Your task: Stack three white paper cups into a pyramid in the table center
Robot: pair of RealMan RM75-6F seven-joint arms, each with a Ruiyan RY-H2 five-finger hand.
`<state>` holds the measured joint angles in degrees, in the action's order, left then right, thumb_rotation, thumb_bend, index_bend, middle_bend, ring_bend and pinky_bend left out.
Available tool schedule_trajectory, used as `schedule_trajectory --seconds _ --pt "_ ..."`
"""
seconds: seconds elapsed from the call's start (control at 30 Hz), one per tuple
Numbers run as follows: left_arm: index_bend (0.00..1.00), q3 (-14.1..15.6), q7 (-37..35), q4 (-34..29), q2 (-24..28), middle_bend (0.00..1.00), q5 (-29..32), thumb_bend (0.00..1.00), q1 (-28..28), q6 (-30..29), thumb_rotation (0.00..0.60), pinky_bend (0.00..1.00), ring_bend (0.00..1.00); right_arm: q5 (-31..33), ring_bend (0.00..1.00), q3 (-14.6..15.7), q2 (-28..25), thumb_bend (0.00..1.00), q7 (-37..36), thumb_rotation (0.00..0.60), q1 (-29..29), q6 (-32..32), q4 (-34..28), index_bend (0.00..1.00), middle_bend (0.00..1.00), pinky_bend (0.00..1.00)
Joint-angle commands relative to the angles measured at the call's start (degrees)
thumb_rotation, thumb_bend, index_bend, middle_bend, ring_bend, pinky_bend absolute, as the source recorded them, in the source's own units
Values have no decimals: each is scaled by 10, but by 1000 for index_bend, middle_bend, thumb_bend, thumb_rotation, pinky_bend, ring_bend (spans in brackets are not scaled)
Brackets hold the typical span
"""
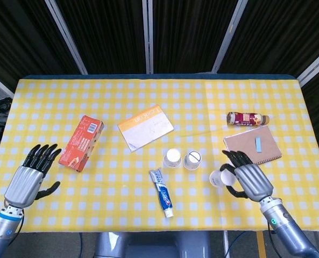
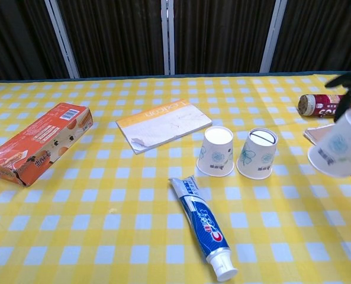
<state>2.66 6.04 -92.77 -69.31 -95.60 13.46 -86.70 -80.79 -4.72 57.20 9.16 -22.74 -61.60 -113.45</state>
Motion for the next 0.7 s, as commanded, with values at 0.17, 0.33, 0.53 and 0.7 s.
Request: schedule_trajectory --seconds 0.17,0.33,0.53,0.7 --pt "0 -8 -16 4 5 0 9 258 2 11 600 0 0 44 0 -72 -5 292 25 600 -58 -3 -52 447 61 61" --pt "0 -13 -34 7 9 0 15 256 3 16 600 0 0 99 0 -93 34 292 48 600 -105 34 -52 452 63 68" --pt "0 -14 -48 11 12 0 14 257 7 27 600 0 0 186 0 -109 103 290 117 600 -172 62 -9 454 64 72" --pt "0 -15 -55 13 13 0 16 257 8 35 600 0 0 242 0 -114 141 289 159 600 -208 58 23 456 65 73"
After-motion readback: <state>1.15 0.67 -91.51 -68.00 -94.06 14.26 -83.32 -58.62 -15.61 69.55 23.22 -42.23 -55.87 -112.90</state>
